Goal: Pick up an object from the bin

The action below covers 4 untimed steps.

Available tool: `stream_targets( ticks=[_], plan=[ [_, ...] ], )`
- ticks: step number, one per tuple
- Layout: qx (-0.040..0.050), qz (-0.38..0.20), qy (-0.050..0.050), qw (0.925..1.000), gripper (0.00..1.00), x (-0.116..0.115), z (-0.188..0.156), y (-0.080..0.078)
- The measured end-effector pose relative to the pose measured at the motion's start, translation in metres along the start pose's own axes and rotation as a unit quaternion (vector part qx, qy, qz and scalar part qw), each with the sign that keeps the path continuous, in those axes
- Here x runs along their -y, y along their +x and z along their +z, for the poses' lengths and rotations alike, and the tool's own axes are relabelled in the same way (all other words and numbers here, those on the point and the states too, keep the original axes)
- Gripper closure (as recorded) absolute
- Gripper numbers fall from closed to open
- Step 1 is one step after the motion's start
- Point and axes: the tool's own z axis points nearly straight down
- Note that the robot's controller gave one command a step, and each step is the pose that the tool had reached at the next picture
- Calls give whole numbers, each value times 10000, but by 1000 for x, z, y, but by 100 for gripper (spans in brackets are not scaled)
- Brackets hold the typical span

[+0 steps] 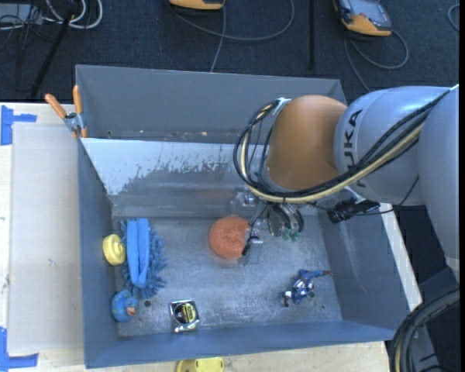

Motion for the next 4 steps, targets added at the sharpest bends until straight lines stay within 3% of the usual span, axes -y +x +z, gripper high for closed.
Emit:
stream_targets(
  ticks=[1,2,3,4],
  plan=[
    [34,735,-6,9973,100,0,49,-10],
    [34,737,-5,9973,100,1,49,-10],
    [-17,666,2,9978,100,7,-69,-6],
    [-17,666,2,9978,100,7,-69,-6]
  ],
)
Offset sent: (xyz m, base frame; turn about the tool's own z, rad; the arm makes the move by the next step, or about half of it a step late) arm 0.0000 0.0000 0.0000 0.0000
